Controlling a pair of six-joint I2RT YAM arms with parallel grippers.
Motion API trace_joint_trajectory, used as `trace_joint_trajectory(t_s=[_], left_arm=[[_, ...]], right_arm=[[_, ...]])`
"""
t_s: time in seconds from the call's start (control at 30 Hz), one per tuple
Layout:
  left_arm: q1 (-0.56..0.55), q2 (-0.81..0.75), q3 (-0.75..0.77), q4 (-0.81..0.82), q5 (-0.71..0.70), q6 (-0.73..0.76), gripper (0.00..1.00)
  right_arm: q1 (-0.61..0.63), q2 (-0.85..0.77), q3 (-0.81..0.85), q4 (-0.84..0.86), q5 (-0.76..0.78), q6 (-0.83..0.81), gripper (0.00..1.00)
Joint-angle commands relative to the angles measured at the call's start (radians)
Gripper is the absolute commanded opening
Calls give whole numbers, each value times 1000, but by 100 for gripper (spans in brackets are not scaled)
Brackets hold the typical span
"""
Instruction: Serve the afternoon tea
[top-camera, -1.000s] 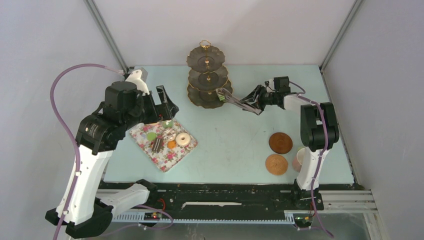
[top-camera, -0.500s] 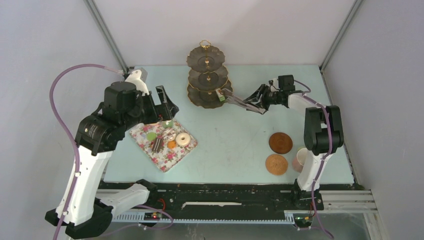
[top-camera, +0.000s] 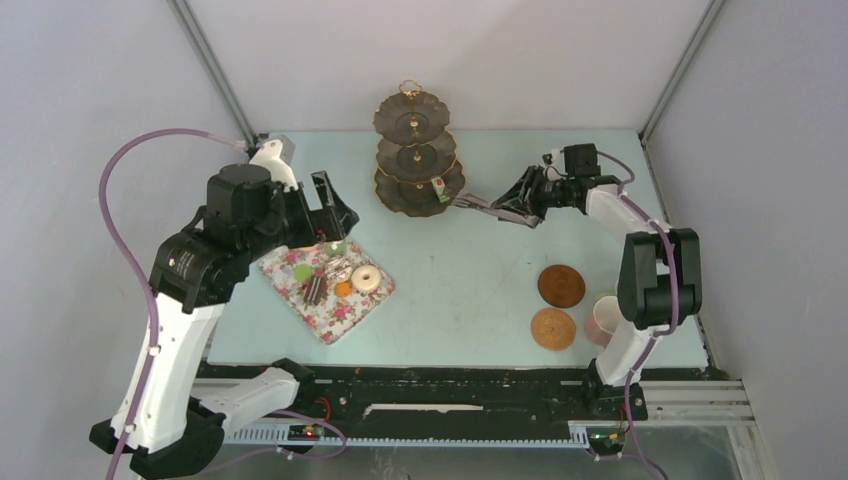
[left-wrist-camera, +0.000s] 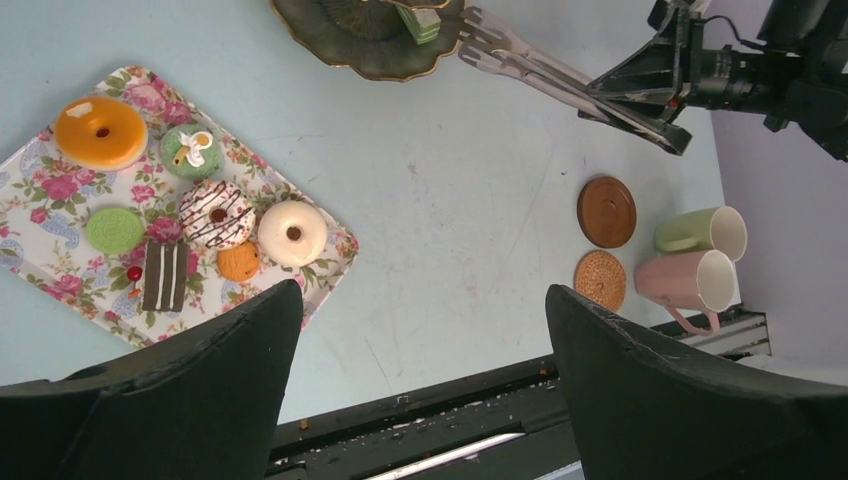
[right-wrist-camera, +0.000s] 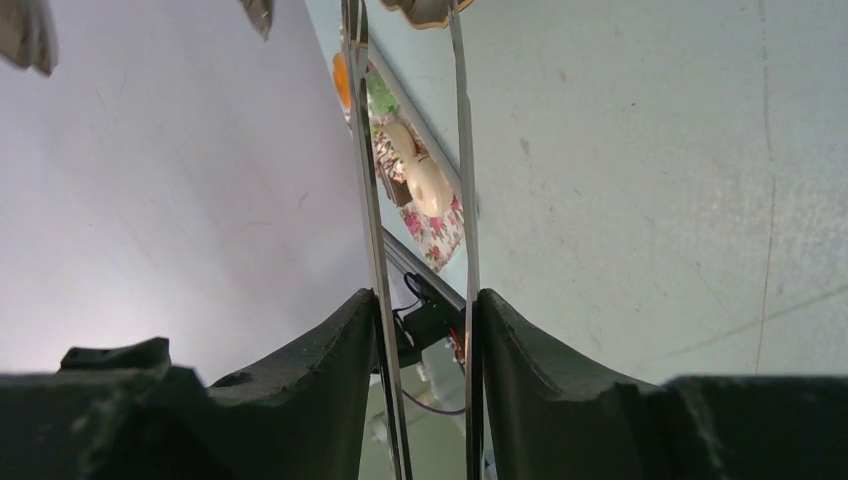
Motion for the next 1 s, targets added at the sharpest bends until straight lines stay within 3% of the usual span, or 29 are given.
trace_joint_trajectory(t_s=[0.0,0.43,0.67,0.83,0.97], left_arm=[[5,-17,-24,36,22,-8,99],[16,-82,-233,186,80,-204,99],[165,-97,-453,400,222,-390,95],[283,-14,-606,629,307,-526,88],[302,177,-572,710,300,-518,80]], right_arm=[[-3,-113,-4,-41,-33,-58,43],[42,-274,-129,-88,-57,-142,36],[68,-414,-257,-126,-87,-185,35],[56,-562,-362,-134,-82,-177,35],[31,-657,-435,-143,-89,-161,35]])
